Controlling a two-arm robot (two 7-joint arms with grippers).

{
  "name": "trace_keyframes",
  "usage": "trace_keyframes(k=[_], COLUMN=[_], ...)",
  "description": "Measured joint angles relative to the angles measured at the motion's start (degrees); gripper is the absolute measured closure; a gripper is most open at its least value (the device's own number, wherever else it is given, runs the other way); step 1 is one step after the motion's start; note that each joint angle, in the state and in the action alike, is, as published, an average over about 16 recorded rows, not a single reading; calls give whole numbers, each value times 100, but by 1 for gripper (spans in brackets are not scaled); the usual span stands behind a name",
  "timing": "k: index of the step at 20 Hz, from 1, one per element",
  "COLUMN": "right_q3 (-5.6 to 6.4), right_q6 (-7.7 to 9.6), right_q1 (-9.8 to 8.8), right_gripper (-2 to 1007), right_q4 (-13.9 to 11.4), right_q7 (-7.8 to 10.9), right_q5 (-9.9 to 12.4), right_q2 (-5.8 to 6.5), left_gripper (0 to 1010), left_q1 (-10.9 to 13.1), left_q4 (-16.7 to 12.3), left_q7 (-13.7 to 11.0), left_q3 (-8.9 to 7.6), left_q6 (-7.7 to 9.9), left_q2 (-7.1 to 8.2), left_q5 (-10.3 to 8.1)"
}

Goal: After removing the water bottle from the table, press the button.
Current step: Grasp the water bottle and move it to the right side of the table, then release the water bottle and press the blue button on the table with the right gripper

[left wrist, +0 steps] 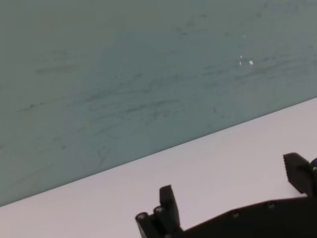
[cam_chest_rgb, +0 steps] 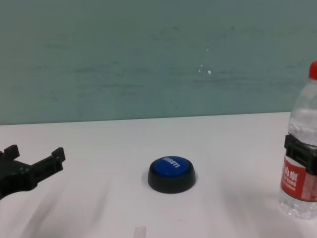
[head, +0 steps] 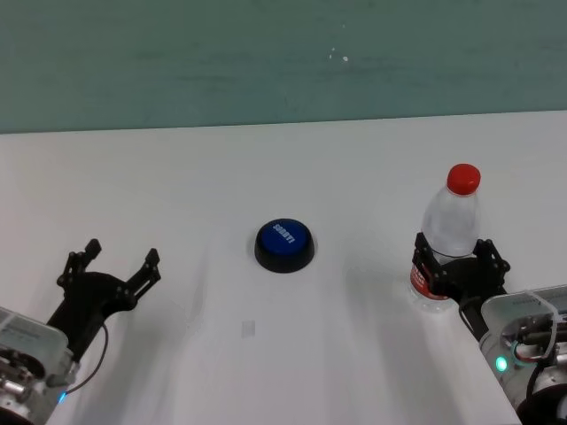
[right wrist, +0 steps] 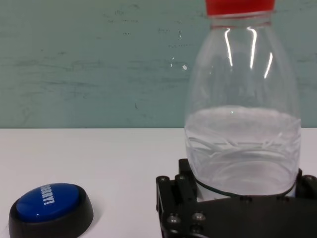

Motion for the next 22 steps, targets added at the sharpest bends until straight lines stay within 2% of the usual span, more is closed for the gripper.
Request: trace_keyframes(k=[7,22], right_q3=[0,0], right_q6=[-7,-18], right_q1=[-1,-1], right_gripper=[251,15], right_q4=[-2,-8], right_q7=[5,11], right_q5=[8,13], right_q2=[1,1], left_gripper=[7,7], left_q1=[0,0], left_q4=[0,0], left_q7=[0,0], left_q3=[0,0], left_q6=[0,0], left_q2=[0,0], left_q5=[0,0])
